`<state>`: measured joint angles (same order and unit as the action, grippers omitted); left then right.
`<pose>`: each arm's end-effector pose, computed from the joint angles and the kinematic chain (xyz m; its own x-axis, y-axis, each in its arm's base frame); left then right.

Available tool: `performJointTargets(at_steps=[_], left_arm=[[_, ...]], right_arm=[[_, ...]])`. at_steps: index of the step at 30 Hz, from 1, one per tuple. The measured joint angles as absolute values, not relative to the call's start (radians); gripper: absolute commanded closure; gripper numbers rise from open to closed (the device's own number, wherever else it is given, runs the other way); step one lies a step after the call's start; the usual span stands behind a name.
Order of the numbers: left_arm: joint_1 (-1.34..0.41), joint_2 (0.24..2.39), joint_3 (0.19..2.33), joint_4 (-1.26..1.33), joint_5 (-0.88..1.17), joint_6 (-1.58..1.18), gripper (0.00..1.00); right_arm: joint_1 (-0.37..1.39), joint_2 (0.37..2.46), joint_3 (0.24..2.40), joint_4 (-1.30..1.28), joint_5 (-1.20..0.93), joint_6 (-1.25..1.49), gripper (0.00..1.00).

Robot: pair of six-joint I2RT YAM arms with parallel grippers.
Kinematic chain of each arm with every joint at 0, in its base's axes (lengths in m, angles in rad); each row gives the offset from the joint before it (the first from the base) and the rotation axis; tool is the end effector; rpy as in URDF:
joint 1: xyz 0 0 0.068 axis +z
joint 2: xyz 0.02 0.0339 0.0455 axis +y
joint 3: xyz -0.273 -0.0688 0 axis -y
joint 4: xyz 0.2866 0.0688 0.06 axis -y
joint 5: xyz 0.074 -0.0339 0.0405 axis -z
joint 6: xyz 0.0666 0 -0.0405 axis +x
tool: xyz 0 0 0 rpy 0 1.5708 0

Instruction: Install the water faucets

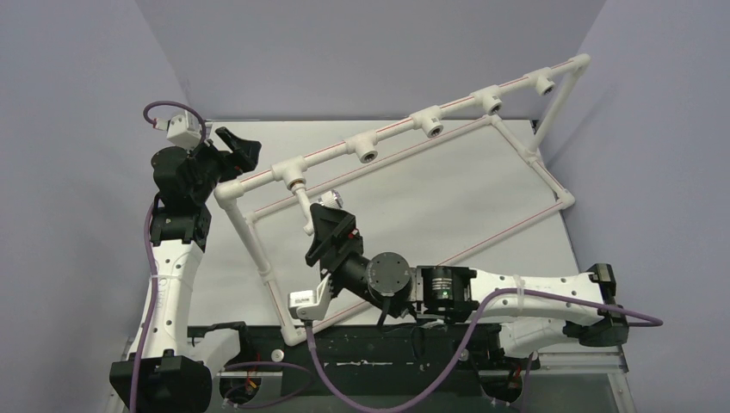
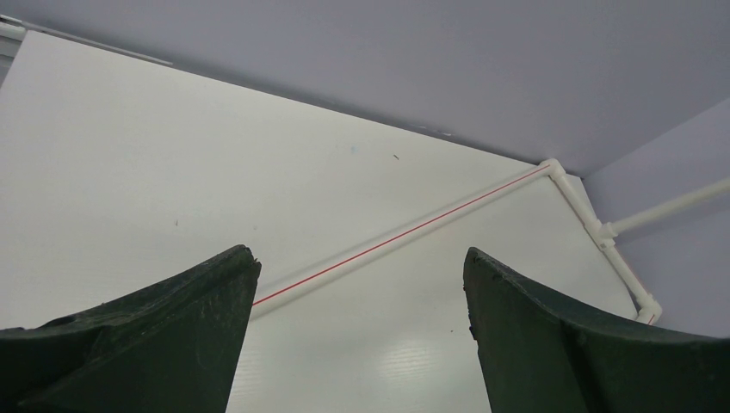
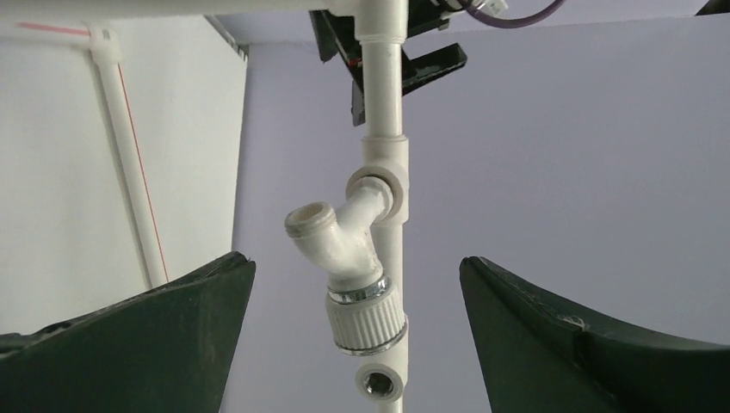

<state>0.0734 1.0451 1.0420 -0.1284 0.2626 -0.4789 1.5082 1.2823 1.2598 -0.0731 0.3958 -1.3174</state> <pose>0.3074 0.0053 0.3906 -0.2017 -0.4610 -0.8642 0.1047 0.8671 -0.4870 0.0485 0.3627 0.4158 0.8667 -0.4506 -0.2139 -0.2306 0.0183 -0.9729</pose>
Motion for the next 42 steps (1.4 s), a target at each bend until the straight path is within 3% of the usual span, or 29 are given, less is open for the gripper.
performJointTargets(at_steps=[11, 21, 24, 27, 33, 42], left_arm=[[0.073, 1.045, 1.042, -0.128, 0.263, -0.479, 0.13], [0.073, 1.045, 1.042, -0.128, 0.263, -0.479, 0.13], [0.073, 1.045, 1.042, -0.128, 0.263, -0.479, 0.13], [0.073, 1.046, 1.042, -0.128, 0.263, -0.479, 0.13], [0.074, 1.046, 1.042, -0.128, 0.263, -0.479, 0.13], [0.074, 1.046, 1.042, -0.128, 0.263, -0.479, 0.13]], right_arm=[[1.513, 1.346, 1.200, 0.115, 0.552, -1.577, 0.13], [1.483, 1.438, 1.198, 0.261, 0.579, -1.639, 0.22], [1.459, 1.454, 1.198, 0.286, 0.583, -1.639, 0.30], [1.445, 1.460, 1.198, 0.298, 0.584, -1.637, 0.47], [1.434, 1.469, 1.198, 0.320, 0.584, -1.601, 1.00], [1.439, 1.493, 1.171, 0.458, 0.603, -1.460, 1.00]])
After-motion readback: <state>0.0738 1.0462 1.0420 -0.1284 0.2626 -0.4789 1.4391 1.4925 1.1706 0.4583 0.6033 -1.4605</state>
